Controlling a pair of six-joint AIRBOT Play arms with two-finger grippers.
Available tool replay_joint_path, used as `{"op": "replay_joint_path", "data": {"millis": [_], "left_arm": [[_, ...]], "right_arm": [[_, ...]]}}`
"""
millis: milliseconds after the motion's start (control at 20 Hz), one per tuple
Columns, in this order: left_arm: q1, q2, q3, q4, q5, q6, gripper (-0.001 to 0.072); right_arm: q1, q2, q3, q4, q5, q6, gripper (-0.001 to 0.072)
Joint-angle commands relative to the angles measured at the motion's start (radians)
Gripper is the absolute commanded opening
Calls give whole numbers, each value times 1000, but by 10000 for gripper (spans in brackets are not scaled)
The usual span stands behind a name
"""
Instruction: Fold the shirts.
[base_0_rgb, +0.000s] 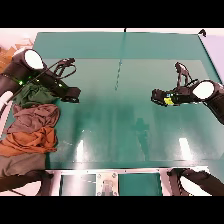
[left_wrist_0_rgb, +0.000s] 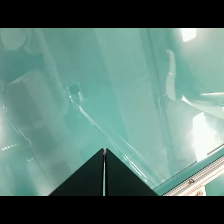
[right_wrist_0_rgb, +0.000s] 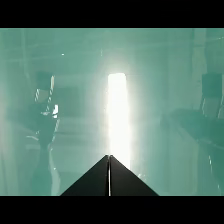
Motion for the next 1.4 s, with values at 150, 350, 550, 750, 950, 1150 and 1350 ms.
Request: {"op": "replay_joint_path", "data": {"millis": [150,350,550,750,950,1150,1350], "left_arm": [[0,0,0,0,2,1,20],[0,0,0,0,2,1,20],[0,0,0,0,2,1,20],[0,0,0,0,10,1,20],[0,0,0,0,83,0,20],[3,0,0,22,167,-1,167],[5,0,-1,487,189,-215,714]], "right_arm": [[1,-3,-4,0,0,0,16],[1,-3,-4,0,0,0,16],[1,-3,-4,0,0,0,16],[0,-4,-4,0,-65,0,16],[0,-4,-4,0,-67,0,16],[1,-4,-4,1,-68,0,16],[0,-6,-5,0,-90,0,30]]}}
